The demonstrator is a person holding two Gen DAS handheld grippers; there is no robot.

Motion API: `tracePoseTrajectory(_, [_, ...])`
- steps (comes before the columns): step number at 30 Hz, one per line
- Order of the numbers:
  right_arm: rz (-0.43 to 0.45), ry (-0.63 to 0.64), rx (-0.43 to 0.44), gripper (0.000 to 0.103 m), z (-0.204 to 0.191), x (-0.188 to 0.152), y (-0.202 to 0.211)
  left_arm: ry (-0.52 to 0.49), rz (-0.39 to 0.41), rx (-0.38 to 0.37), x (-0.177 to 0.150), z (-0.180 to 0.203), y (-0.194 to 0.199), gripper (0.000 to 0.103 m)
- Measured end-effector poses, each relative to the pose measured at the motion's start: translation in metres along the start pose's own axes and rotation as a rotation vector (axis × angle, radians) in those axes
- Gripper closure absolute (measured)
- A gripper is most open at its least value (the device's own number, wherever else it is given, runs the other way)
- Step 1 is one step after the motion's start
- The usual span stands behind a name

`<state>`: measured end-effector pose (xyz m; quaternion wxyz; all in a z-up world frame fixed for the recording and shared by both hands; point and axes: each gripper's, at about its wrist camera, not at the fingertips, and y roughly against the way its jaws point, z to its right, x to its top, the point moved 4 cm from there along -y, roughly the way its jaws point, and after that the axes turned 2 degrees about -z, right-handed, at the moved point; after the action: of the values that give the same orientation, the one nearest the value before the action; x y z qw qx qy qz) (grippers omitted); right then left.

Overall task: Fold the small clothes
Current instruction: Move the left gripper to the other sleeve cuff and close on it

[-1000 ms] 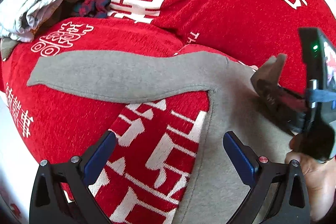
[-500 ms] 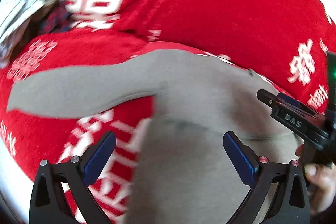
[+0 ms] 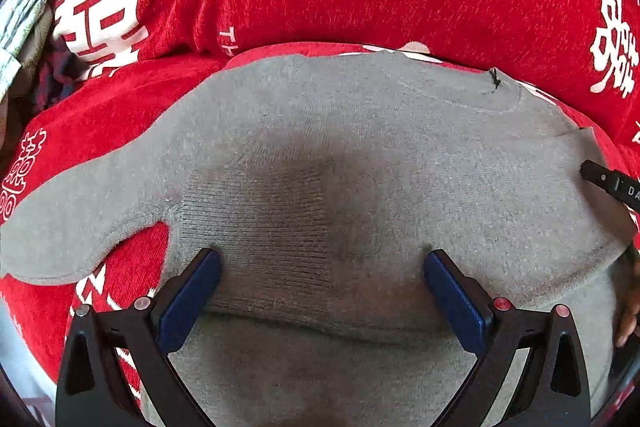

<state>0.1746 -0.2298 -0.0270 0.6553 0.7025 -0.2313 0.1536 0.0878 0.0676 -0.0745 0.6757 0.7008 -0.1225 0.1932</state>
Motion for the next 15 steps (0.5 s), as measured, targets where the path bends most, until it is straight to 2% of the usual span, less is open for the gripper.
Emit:
tracePoseTrajectory(4, [0.01, 0.044, -0.079, 0.035, -0.016, -0.004, 0.015, 0.042, 0.004, -0.009, -0.004, -0.012, 0.012, 0.001])
tracePoseTrajectory(7, [0.052, 0.082, 0.001, 0.034, -0.043, -0.021, 0.037, 0.123, 0.02, -0.014, -0.012, -0.037, 0.024, 0.001])
tracePoseTrajectory(10, [0.028, 0.136, 0.073, 0.034, -0.079, -0.049, 0.042, 0.249, 0.008, -0.001, -0.02, -0.077, 0.027, 0.001])
tracePoseTrajectory(11, [0.019, 0.158, 0.082, 0.03, -0.088, -0.057, 0.041, 0.303, 0.009, 0.016, -0.025, -0.099, 0.029, 0.001])
tracePoseTrajectory(13, [0.063, 0.241, 0.004, 0.028, -0.106, -0.069, 0.042, 0.363, 0.019, 0.047, -0.031, -0.127, 0.035, 0.001])
tracePoseTrajectory(15, [0.074, 0.277, -0.019, 0.027, -0.111, -0.072, 0.044, 0.445, 0.045, 0.098, -0.04, -0.167, 0.045, 0.001])
